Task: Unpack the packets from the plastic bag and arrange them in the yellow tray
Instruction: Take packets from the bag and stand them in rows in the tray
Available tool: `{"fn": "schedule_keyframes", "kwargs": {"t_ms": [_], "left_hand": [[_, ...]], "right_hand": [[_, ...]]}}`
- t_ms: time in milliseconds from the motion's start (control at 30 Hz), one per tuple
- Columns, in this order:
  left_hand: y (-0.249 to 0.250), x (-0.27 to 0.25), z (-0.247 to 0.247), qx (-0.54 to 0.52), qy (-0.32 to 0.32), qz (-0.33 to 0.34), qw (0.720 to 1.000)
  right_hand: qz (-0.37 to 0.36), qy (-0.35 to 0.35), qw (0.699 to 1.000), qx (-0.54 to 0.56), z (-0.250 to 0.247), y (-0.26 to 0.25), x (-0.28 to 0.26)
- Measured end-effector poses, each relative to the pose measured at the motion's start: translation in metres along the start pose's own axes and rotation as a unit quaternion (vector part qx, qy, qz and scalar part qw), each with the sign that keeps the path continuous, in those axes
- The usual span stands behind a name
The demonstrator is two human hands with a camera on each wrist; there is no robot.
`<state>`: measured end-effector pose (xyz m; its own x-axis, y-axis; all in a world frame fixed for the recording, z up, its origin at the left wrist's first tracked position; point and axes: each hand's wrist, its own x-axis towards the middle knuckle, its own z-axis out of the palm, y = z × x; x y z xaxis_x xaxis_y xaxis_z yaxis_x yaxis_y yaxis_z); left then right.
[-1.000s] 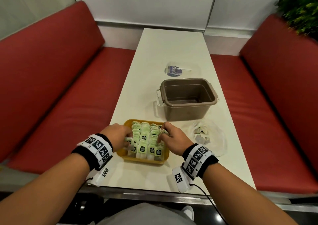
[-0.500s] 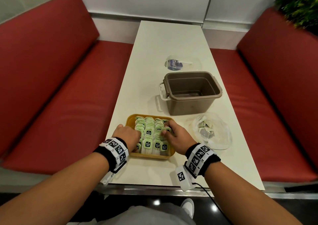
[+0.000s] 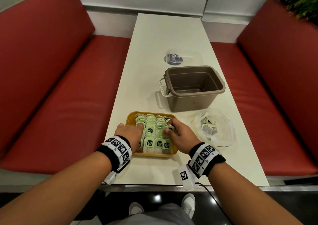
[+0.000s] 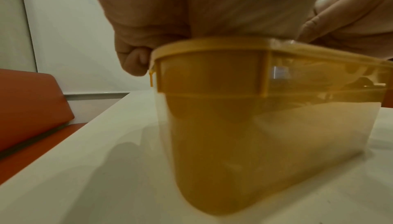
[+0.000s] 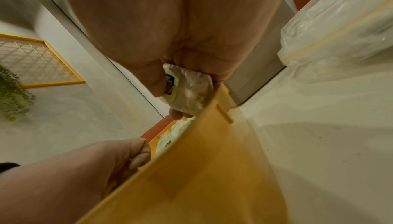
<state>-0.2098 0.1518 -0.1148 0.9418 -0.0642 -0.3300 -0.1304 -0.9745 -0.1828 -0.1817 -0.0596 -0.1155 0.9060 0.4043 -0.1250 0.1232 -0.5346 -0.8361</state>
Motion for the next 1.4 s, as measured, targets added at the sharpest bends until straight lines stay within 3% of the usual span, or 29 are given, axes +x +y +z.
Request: {"fn": "schedule_keyframes", "kwargs": {"t_ms": [233, 367, 500, 567, 733, 967, 1133, 1267, 1400], "left_hand": [[-0.002, 0.0, 0.006, -0.06, 0.022, -0.025, 0.998], [-0.004, 0.0, 0.0, -0.083, 0.004, -0.001, 0.997], [-0.011, -0.002, -0.011, -0.09, 0.05, 0.01, 0.995], [-0.014, -0.004, -0.017, -0.142, 0.092, 0.017, 0.985], [-0.009, -0.014, -0.035, -0.303, 0.161, 0.123, 0.931], [-0.006, -0.02, -0.054, -0.292, 0.199, 0.134, 0.926], [-0.006, -0.023, -0.058, -0.284, 0.134, 0.125, 0.941], [-0.019, -0.021, -0.061, -0.236, 0.09, 0.069, 0.965], [-0.022, -0.021, -0.053, -0.116, -0.068, 0.078, 0.988]], "right_hand": [[0.002, 0.002, 1.0, 0.016, 0.001, 0.002, 0.001], [0.008, 0.001, 1.0, 0.024, 0.0, 0.001, 0.002], [0.006, 0.019, 0.999, 0.034, 0.001, -0.002, 0.002], [-0.007, 0.028, 0.999, 0.029, 0.002, -0.007, 0.001], [-0.02, 0.018, 0.999, 0.037, 0.009, -0.016, 0.001], [-0.006, 0.007, 1.0, -0.002, 0.014, -0.03, -0.001], [-0.028, 0.007, 0.999, -0.013, 0.016, -0.037, 0.001], [-0.008, 0.002, 0.998, -0.061, 0.011, -0.031, 0.003], [0.009, 0.055, 0.991, -0.119, 0.0, -0.017, 0.005]]}}
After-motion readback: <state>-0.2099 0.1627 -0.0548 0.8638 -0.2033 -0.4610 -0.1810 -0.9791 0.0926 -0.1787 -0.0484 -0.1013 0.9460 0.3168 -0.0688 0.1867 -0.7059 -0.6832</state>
